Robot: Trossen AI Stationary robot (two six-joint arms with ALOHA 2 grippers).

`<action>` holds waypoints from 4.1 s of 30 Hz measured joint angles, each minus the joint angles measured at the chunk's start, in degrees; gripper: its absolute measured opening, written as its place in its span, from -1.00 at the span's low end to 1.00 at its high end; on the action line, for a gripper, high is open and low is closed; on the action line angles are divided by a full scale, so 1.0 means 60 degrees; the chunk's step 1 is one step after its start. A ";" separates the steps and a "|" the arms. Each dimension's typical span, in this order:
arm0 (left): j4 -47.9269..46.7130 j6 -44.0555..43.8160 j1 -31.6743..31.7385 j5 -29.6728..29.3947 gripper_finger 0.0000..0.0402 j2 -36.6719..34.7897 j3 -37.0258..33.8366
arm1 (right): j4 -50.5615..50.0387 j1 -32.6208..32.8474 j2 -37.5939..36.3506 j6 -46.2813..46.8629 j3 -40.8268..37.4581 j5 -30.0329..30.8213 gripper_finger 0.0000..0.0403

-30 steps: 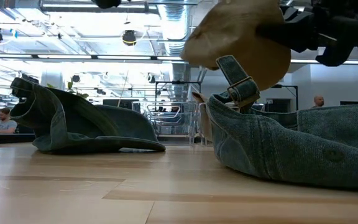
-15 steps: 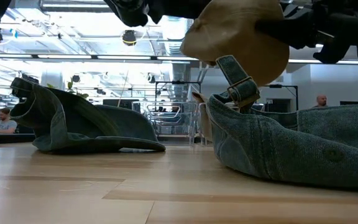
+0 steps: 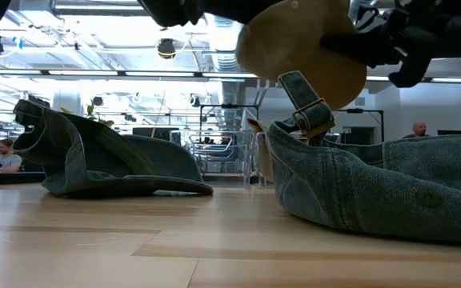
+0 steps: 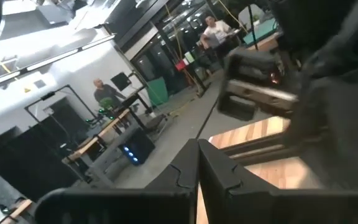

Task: Pick & Place hat
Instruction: Put the brown cap into the right transparent bin

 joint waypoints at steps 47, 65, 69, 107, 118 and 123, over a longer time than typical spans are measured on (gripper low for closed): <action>-0.0429 -0.2033 0.1419 -0.0675 -0.89 -0.0856 -0.0011 | -0.0186 0.0577 0.0011 -0.0226 0.0004 0.1623 -0.99; -0.0165 0.0716 0.1310 -0.3908 -0.89 -0.0585 -0.0015 | -0.0237 0.0576 0.0011 -0.0455 0.0004 0.2556 -0.99; 0.0175 0.0640 0.1100 -0.3545 -0.89 -0.0749 -0.0015 | -0.0244 0.0561 0.0011 -0.0495 0.0004 0.2685 -0.99; -0.8134 -0.6809 0.1697 0.5436 -0.75 -0.4603 -0.0011 | 0.1791 -0.0308 0.0018 -0.0997 0.0004 0.6304 -0.99; -0.7690 -0.8618 0.3037 0.3540 -0.30 -0.4025 -0.0018 | 0.1802 -0.1401 0.0022 -0.3234 0.0552 0.5902 -0.99; -0.6935 -0.9630 0.3753 0.4320 -0.22 -0.4033 -0.0018 | 0.1799 -0.2078 0.0022 -0.3325 0.0741 0.5235 -0.99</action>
